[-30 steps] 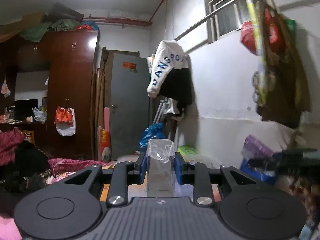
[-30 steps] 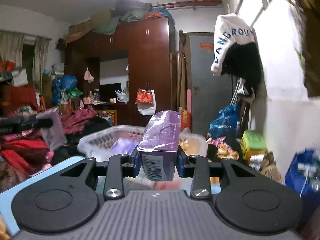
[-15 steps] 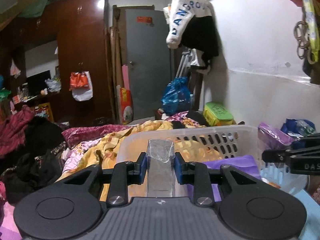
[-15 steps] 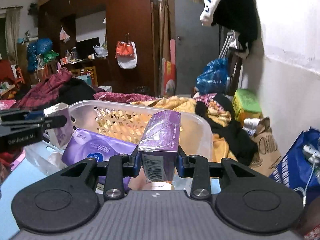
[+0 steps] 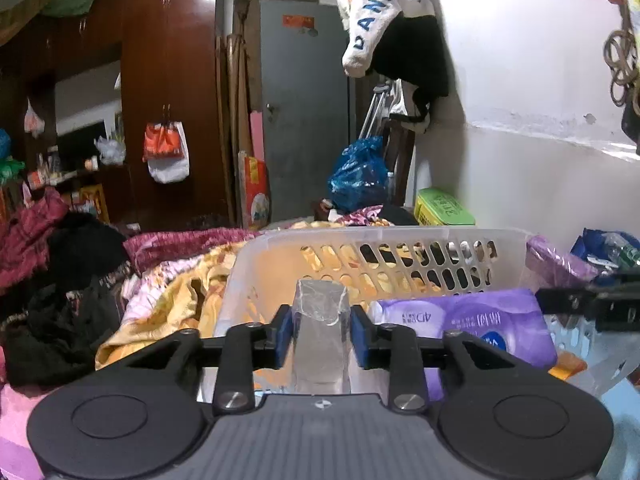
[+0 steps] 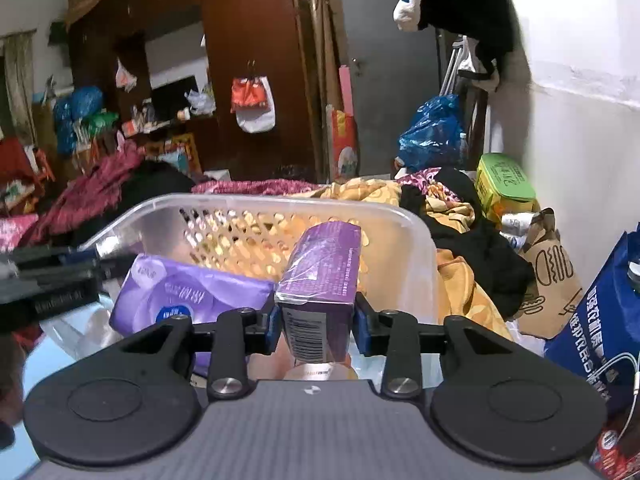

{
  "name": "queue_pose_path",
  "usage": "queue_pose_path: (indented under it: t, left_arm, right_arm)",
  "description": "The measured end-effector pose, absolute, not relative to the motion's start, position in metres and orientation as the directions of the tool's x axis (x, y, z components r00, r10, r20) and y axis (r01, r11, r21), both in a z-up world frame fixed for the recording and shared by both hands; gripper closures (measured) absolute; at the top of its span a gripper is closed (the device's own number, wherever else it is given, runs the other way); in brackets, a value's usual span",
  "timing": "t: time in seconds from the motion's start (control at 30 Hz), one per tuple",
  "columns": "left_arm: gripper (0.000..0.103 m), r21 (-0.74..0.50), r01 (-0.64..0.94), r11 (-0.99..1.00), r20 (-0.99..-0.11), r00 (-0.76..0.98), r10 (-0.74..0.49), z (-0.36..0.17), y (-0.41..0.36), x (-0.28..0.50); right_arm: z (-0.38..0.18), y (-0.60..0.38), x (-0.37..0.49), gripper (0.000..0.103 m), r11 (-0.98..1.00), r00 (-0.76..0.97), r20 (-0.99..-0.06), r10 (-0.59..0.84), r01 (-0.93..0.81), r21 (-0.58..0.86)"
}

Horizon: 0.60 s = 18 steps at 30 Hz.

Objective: Organize objects
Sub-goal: 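Lower the purple box and clear cup into the basket and open both grippers, then grasp the white plush toy with both grippers from opposite sides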

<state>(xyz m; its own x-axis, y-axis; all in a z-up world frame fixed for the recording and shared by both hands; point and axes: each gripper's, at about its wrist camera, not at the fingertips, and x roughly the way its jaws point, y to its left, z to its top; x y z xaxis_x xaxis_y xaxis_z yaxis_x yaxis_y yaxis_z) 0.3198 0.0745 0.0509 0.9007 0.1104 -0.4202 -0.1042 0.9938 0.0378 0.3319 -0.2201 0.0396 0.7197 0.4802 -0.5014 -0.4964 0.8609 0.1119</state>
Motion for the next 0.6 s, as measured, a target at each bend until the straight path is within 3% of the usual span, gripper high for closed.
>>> queue_pose_path:
  t: [0.07,0.13,0.2,0.33,0.4,0.6]
  left_arm:
    - [0.046,0.078,-0.125,0.989,-0.392,0.908,0.145,0.051,0.069,0.313]
    - [0.039,0.096,-0.135,0.986,-0.360,0.919,0.161,0.054,0.067,0.304]
    - [0.032,0.088,-0.141,0.986,-0.317,0.934,0.162,0.060,0.067,0.293]
    - [0.024,0.052,-0.117,0.992,-0.229,0.965,0.126,0.076,0.062,0.257]
    - [0.021,0.053,-0.088,0.995,-0.205,0.974,0.097,0.079,0.055,0.235]
    - [0.017,0.089,-0.002,0.996,-0.180,0.983,0.019,0.042,0.032,0.142]
  right_arm:
    - [0.042,-0.221,0.328,0.051,0.866,0.732,-0.492,0.470,-0.491,0.096]
    - [0.046,-0.224,0.323,0.024,0.868,0.753,-0.463,0.467,-0.491,0.076]
    - [0.053,-0.231,0.313,0.013,0.863,0.769,-0.416,0.486,-0.498,0.087]
    - [0.068,-0.250,0.277,0.000,0.842,0.798,-0.281,0.534,-0.533,0.087]
    - [0.070,-0.267,0.253,0.000,0.814,0.786,-0.216,0.580,-0.571,0.109]
    - [0.023,-0.309,0.184,0.000,0.733,0.706,-0.207,0.678,-0.670,0.115]
